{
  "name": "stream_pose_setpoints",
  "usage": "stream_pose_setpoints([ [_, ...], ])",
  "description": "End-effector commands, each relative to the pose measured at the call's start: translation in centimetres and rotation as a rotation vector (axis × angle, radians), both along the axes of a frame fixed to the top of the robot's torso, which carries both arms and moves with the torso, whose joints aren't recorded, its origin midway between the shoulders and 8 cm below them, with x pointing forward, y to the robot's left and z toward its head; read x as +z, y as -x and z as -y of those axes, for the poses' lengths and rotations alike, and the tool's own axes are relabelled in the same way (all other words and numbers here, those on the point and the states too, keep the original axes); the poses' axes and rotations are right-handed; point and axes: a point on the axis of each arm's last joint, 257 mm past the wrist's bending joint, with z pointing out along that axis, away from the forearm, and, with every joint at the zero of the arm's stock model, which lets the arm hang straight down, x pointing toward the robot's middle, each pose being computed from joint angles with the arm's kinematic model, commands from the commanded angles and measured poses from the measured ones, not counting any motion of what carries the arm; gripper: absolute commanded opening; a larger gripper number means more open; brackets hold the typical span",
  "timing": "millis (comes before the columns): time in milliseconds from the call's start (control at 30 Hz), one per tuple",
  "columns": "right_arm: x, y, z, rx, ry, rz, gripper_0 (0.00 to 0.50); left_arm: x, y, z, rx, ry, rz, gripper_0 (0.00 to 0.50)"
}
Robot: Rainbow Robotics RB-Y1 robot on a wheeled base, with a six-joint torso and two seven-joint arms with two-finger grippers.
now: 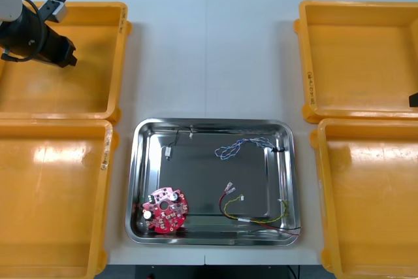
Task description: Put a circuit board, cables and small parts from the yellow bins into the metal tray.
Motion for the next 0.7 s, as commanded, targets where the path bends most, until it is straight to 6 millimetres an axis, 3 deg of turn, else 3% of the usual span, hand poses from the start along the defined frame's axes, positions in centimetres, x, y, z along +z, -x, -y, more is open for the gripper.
stream_pose_setpoints([
  [33,1.2,0.6,2.3,0.000,0.070,0.005,0.500,1.1,0.2,-2.7,0.036,-0.020,0.023,0.500],
  [367,0.5,0.9,4.1,0.046,0.151,-0.022,0.500,0.6,0.1,-3.1,0.056,-0.012,0.029,0.500],
  [700,0.0,0.9,5.0,-0.008,0.089,-0.044,0.500,-0.4,-0.6,-1.6,0.060,0.011,0.048,0.500],
])
